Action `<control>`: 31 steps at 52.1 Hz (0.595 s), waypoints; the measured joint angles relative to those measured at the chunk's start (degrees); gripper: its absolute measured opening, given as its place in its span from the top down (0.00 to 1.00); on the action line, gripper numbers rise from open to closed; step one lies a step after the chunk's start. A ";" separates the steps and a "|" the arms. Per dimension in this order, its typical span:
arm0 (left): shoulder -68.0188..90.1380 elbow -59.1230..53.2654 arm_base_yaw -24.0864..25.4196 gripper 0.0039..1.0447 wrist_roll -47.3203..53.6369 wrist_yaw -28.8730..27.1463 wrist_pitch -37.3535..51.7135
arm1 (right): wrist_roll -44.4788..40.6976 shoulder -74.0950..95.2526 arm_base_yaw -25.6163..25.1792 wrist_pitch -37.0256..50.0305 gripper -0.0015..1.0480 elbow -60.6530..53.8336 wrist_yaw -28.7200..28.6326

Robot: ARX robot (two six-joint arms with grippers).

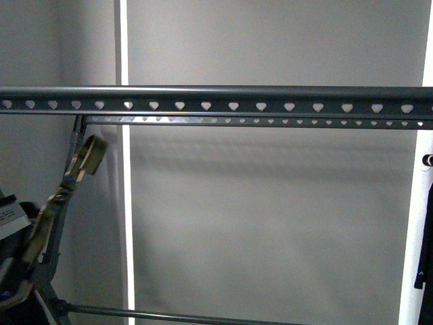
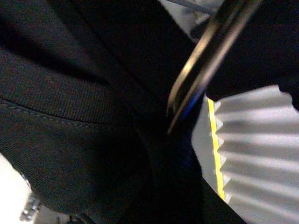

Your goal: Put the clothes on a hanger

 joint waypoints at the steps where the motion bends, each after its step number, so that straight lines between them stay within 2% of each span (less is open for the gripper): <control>1: -0.31 0.00 0.00 0.96 1.84 0.76 -0.37 | 0.00 0.00 0.00 0.00 0.07 0.00 0.00; 7: -1.62 0.13 0.72 0.96 12.44 1.88 -1.73 | 0.00 0.00 0.00 0.00 0.07 0.00 0.00; 17: 0.48 2.80 2.56 0.96 33.22 0.28 0.63 | 0.00 0.00 0.00 0.00 0.07 0.00 -0.04; 23: 4.26 8.87 3.17 0.96 48.81 1.09 2.58 | 0.00 0.00 0.00 0.00 0.07 0.00 -0.02; 31: 9.09 18.95 0.59 0.96 68.00 5.51 2.49 | 0.00 0.00 -0.02 0.00 0.07 0.00 -0.02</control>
